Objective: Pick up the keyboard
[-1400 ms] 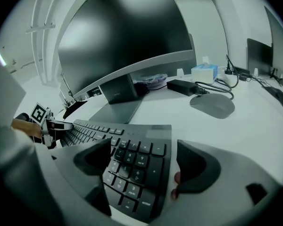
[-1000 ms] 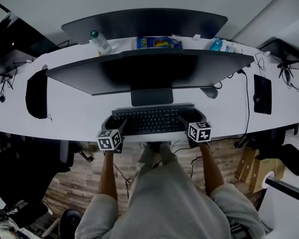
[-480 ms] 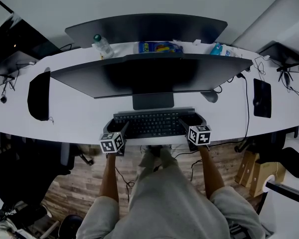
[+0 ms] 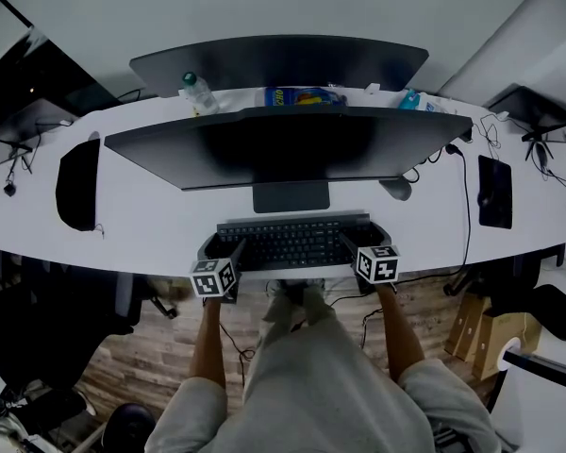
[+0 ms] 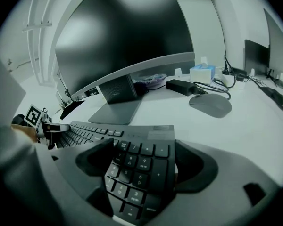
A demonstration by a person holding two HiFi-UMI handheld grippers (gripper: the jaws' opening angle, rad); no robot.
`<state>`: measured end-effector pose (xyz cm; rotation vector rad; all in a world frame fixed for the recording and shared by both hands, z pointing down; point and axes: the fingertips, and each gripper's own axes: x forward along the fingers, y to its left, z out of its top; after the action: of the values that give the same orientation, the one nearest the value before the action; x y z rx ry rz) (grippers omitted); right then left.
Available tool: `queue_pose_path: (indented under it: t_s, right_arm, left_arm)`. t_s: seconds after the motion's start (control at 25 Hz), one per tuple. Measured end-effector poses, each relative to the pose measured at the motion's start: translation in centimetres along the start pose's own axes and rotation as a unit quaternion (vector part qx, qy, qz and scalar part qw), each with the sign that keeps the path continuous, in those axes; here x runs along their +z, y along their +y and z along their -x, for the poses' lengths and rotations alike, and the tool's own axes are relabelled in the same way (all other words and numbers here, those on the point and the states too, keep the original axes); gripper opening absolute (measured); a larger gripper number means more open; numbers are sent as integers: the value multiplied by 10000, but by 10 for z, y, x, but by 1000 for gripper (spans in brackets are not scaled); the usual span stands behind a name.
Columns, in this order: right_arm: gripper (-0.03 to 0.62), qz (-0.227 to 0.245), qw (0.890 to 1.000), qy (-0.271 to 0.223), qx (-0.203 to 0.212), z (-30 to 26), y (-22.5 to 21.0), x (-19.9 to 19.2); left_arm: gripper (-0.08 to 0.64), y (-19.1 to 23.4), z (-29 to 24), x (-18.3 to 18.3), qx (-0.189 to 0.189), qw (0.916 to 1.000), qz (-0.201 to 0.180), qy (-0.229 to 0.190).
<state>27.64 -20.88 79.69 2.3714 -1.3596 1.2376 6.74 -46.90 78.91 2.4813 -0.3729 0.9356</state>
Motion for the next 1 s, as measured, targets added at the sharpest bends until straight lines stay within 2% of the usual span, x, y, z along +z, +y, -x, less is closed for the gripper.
queue_pose_path:
  t_s: [0.56,1.0]
  right_arm:
    - [397,267,9974,-671,-77,42,6,43]
    - [397,644,9875,-1434,-131,85,21,101]
  left_arm:
    - [333,-25,30,41,-62,9982,-208,-563]
    - [333,-43,67,95,-102,9911,-448,-1247]
